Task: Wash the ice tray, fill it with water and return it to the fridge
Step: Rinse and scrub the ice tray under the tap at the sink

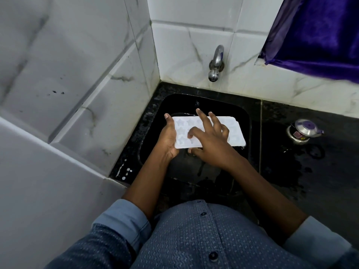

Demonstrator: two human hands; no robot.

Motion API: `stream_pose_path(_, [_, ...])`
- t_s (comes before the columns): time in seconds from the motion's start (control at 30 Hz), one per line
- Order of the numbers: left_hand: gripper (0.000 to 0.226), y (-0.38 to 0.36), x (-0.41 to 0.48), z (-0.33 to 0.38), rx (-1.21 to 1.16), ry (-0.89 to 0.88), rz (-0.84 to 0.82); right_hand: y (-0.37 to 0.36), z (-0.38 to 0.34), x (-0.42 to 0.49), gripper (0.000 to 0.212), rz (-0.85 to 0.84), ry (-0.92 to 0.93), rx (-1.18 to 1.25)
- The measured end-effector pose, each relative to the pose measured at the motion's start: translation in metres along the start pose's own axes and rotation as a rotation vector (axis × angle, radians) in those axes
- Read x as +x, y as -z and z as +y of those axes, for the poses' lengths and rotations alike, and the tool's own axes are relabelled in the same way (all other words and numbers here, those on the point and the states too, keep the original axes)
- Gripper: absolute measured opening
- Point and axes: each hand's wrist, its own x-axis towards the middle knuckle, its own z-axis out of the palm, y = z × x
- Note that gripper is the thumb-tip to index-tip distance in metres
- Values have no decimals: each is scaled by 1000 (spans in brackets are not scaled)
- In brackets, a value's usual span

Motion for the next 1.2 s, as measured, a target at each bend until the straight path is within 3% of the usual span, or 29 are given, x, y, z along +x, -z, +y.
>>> stream_pose_path(0.23, [80,-6,-6,3,26,12,3,-2,-20,7,36,-87,12,-133])
stream_pose_path(0.4, [72,-5,-5,0,13,14,-16,5,-23,13,23,-92,0,-130])
stream_pose_path(0.6, [72,-8,-4,6,43,-24,8,-3,-28,14,24,-8,-14,-229])
stream_pose_path(0.83, [74,-9,-5,3,23,-12,10,2,-26,17,25,-88,-30,-158])
stream_pose_path(1.0, [85,-8,-7,6,23,-27,36,-11,-28,13,28,-32,-28,-214])
stream_pose_path(1.2, [72,-7,-11,1,56,-5,72,-5,-24,15,26,-67,-22,-150])
